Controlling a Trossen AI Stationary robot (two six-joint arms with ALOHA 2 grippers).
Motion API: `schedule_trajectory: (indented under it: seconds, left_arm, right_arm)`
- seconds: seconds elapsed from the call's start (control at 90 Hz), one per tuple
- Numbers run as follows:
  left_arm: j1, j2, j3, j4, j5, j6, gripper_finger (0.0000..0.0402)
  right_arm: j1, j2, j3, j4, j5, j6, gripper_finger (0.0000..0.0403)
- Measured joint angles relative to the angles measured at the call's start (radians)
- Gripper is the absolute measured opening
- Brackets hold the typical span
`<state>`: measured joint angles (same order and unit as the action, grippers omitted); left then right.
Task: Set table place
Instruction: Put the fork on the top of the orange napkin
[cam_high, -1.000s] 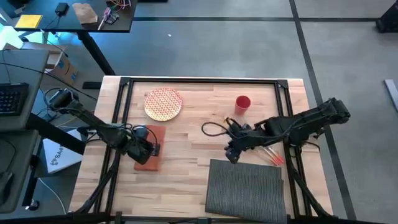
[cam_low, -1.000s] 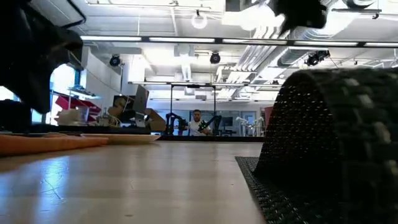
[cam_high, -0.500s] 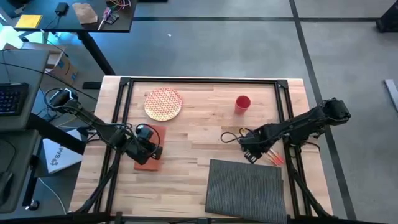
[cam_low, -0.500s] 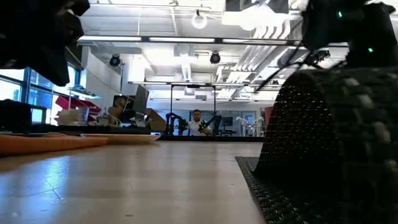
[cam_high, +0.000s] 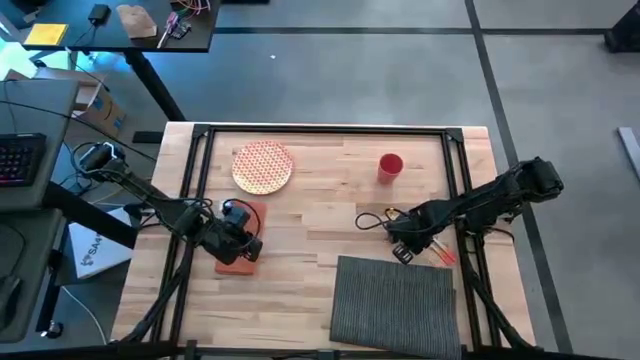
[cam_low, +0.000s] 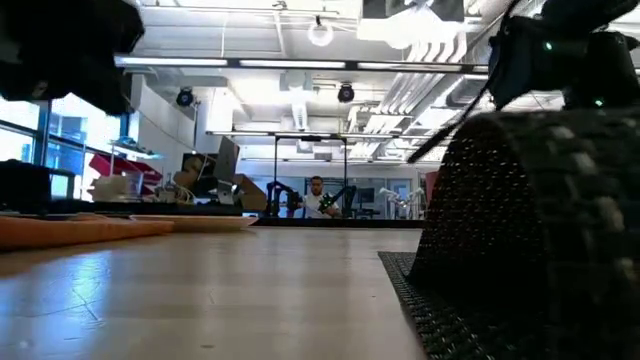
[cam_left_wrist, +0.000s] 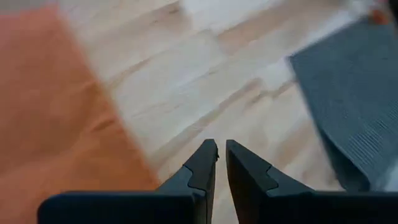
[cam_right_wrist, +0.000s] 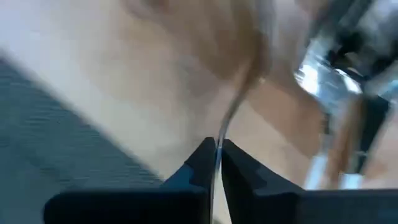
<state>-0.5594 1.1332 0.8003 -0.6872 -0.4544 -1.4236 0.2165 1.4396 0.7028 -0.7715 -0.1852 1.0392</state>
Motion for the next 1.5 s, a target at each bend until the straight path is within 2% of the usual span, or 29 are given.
schedule_trajectory:
  seconds: [0.1, 0.2, 0.367, 0.489, 0.567, 0.667, 0.867, 1.022, 1.178, 1.289, 1.5]
  left_arm:
    - [0.000, 0.000, 0.054, -0.001, -0.050, 0.116, 0.0016]
    - [0.001, -0.001, 0.091, 0.037, -0.109, 0.216, 0.0015]
    - [0.004, 0.000, 0.093, 0.182, -0.213, 0.351, 0.0017]
    - [0.015, 0.000, 0.093, 0.308, -0.272, 0.456, 0.0036]
    - [0.035, 0.001, 0.093, 0.419, -0.272, 0.536, 0.0059]
    - [0.084, 0.010, 0.093, 0.544, -0.219, 0.611, 0.0098]
    - [0.214, 0.026, 0.093, 0.741, -0.110, 0.724, 0.0177]
    - [0.294, 0.038, 0.093, 0.899, 0.051, 0.830, 0.0217]
    - [0.336, 0.064, 0.094, 0.938, 0.170, 0.850, 0.0224]
    - [0.346, 0.094, 0.094, 0.957, 0.216, 0.843, 0.0221]
    - [0.344, 0.140, 0.093, 1.003, 0.186, 0.833, 0.0207]
  right_arm:
    - [0.000, -0.001, 0.080, 0.049, 0.002, -0.027, 0.0001]
    - [0.000, -0.001, 0.161, 0.186, 0.040, -0.027, 0.0000]
    - [-0.011, -0.001, 0.239, 0.566, 0.156, -0.090, 0.0000]
    - [-0.030, -0.001, 0.260, 0.850, 0.178, -0.169, 0.0000]
    - [-0.044, -0.001, 0.282, 0.944, 0.178, -0.211, 0.0000]
    - [-0.054, -0.001, 0.318, 0.954, 0.165, -0.293, 0.0000]
    - [-0.061, 0.023, 0.387, 0.956, 0.054, -0.386, 0.0000]
    - [-0.056, 0.053, 0.409, 0.956, 0.010, -0.387, 0.0000]
    - [-0.045, 0.066, 0.410, 0.952, 0.010, -0.381, 0.0000]
    - [-0.043, 0.071, 0.410, 0.956, 0.010, -0.376, 0.0000]
    - [-0.043, 0.072, 0.410, 0.956, 0.010, -0.366, 0.0000]
